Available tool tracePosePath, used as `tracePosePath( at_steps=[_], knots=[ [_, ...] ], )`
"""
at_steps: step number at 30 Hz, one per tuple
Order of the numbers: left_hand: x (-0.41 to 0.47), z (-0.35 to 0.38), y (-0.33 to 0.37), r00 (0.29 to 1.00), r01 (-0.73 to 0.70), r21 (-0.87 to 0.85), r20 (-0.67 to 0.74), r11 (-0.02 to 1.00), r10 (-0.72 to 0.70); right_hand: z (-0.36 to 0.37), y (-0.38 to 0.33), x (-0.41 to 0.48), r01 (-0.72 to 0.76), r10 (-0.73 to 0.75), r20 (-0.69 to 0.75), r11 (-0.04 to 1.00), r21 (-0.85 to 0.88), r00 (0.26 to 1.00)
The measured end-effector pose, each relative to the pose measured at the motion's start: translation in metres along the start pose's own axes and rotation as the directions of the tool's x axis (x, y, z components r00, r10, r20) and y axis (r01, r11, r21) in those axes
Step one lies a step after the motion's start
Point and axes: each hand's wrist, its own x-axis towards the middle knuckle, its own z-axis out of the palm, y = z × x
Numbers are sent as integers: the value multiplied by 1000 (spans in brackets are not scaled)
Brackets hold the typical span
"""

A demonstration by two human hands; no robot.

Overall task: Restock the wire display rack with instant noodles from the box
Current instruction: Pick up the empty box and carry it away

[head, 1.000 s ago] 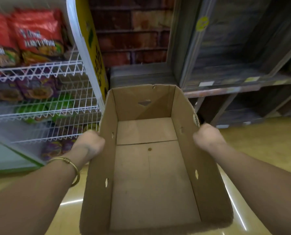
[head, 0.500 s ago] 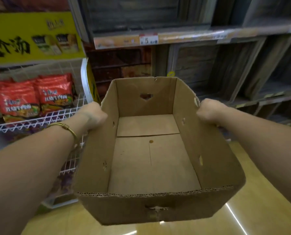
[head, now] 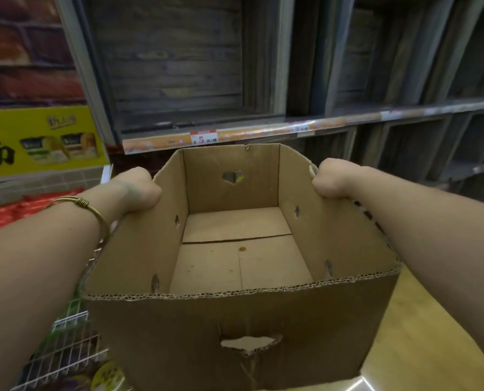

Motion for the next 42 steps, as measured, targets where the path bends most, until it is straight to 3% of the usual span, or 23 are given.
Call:
tracePosePath(
  at_steps=[11,17,21,29,36,42],
  knots=[
    [4,56,169,956,-291,-26,36,956,292,-52,151,-39,-272,269,-95,962,-25,958],
    [-37,97,301,852,-515,-59,80,855,518,-100,254,-101,-461,447,-151,885,-67,881],
    [-83,124,388,757,-635,-110,109,765,644,-124,328,-162,-589,571,-217,808,-26,792],
    [-228,177,539,457,-846,-201,207,494,865,-159,435,-326,-837,804,-303,546,33,512],
    [-387,211,633,78,-954,-269,206,133,975,-172,474,-483,-963,931,-345,195,184,122],
    [-521,227,684,-203,-919,-372,164,-130,965,-184,472,-598,-976,911,-392,-50,214,-132]
  ],
)
